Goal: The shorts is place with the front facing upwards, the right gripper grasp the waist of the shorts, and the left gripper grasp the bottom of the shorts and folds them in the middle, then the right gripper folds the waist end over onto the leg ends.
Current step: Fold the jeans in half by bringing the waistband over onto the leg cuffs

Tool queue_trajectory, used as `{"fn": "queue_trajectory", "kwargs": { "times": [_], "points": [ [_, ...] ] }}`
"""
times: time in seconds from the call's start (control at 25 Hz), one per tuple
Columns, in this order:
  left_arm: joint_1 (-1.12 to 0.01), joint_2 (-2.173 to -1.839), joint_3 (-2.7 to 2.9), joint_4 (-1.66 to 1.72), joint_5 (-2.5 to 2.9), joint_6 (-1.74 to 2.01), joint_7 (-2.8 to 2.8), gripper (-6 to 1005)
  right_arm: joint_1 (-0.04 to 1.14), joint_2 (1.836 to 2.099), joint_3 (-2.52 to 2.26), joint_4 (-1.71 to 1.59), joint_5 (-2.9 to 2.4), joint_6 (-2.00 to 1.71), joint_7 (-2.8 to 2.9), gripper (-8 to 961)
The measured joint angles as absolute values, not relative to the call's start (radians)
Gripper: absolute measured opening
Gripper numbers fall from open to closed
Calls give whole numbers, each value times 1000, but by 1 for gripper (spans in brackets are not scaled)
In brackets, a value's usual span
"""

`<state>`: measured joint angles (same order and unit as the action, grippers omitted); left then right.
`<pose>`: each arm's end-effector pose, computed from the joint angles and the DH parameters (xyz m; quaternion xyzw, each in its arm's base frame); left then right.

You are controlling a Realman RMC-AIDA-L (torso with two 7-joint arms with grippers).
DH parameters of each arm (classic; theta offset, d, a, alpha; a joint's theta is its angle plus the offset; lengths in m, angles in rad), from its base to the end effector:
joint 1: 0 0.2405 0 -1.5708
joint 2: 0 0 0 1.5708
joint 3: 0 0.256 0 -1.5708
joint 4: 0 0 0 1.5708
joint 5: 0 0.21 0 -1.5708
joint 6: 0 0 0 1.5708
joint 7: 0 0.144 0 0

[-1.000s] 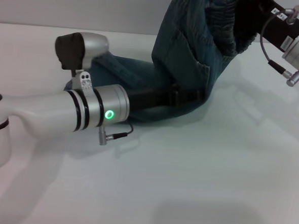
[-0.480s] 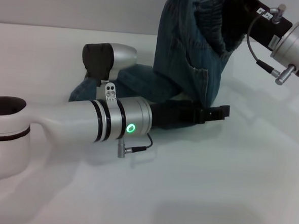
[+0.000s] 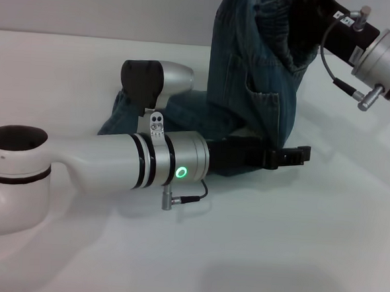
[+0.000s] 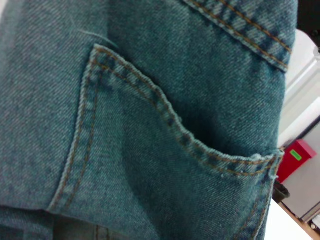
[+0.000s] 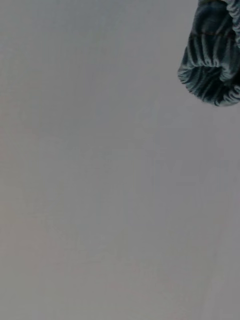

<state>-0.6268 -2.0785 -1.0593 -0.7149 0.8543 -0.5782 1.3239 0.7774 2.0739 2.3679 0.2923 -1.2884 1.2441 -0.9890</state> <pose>-0.1505 0.3484 -0.1435 -0.8697 -0.4154 -0.2396 0.1169 0.1821 0.4187 -0.0071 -0.6075 0.5974 0.5231 0.0175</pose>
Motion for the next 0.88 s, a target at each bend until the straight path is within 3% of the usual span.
{"fn": "queue_trajectory", "kwargs": {
  "times": [0.88],
  "points": [
    [-456, -2059, -1224, -781, 894, -581, 1388, 775, 715, 2072, 2361, 298, -1264, 1271, -981, 103]
  ]
}}
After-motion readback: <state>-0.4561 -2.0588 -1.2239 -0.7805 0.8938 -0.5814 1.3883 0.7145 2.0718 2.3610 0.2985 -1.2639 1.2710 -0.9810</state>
